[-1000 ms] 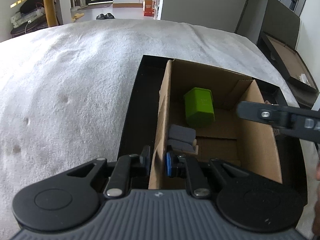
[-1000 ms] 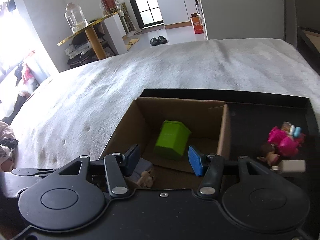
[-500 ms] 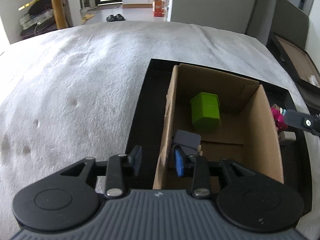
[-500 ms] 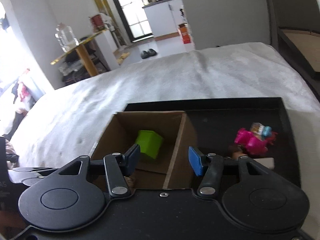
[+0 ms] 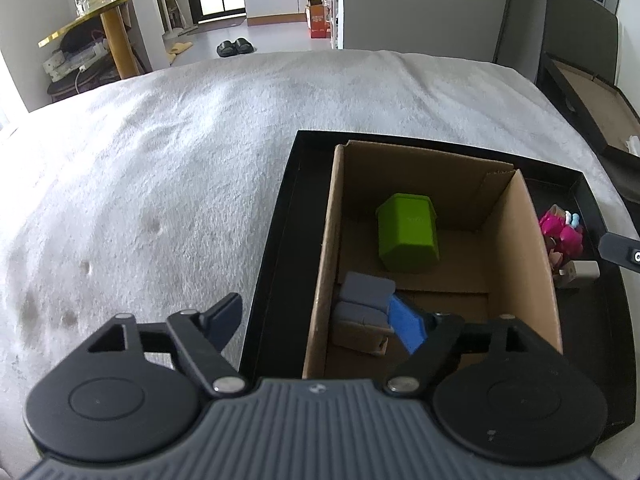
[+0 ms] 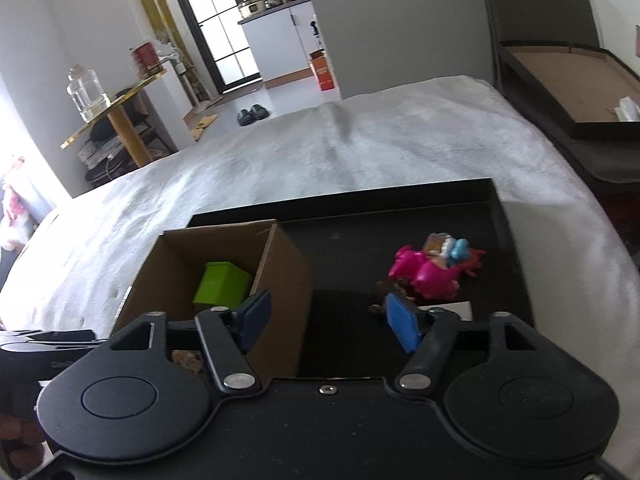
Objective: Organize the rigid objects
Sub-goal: 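Close the right tool on the white block, then carry the white block into the box and release it while left tool grips the box wall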
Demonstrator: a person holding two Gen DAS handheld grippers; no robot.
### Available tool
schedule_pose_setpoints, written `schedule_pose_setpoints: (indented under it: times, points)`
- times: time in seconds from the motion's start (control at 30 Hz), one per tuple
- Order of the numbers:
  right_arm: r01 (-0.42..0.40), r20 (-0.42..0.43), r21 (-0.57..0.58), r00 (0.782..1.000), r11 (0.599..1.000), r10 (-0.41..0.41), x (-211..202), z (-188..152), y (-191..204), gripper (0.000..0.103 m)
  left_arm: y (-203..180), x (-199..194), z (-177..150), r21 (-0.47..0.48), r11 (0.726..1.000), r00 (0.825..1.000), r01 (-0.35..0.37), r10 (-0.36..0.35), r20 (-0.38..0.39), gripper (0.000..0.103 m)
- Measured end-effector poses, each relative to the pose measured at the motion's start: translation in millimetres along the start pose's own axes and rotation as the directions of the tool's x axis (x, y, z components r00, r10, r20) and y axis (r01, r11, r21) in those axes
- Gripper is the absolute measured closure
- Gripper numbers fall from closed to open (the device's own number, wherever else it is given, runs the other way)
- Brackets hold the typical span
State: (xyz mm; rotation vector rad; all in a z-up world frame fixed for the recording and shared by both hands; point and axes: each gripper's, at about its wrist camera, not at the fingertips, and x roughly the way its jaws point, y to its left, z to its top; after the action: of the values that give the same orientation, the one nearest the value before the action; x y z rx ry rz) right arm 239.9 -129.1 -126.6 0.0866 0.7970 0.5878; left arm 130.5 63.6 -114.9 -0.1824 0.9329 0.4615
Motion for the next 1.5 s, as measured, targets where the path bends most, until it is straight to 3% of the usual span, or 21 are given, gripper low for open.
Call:
schedule_pose_setpoints:
  times: [0.2, 0.73, 0.97, 1.0, 1.07, 1.5]
  points:
    - [0.036, 0.003, 0.012, 0.999, 0.999, -0.036, 2, -3, -17, 0.028, -7, 2, 2, 0.012, 1.000, 1.000, -0.019, 0.019, -0.005, 0.021]
    - [0.110, -0.026, 0.034, 0.994, 0.993, -0.109, 38, -16, -54, 0.028, -23, 15, 8, 0.040, 0.997, 0.997, -0.064, 0.066, -0.033, 0.020]
    - [0.165, -0.030, -0.016, 0.986, 0.986, -0.166, 61, -22, -59, 0.029, -25, 17, 9, 0.036, 0.997, 0.996, -0.075, 0.076, -0.040, 0.020]
    - [0.174, -0.035, -0.025, 0.984, 0.984, -0.174, 63, -23, -60, 0.034, -26, 16, 9, 0.038, 0.996, 0.996, -0.075, 0.076, -0.040, 0.020]
    - [0.154, -0.067, -0.026, 0.986, 0.988, -0.155, 67, -25, -62, 0.054, -26, 16, 9, 0.040, 0.996, 0.996, -0.079, 0.081, -0.039, 0.020]
    - [0.134, -0.031, -0.040, 0.990, 0.990, -0.135, 37, -20, -51, 0.057, -17, 9, 7, 0.012, 0.998, 0.998, -0.063, 0.063, -0.023, 0.020]
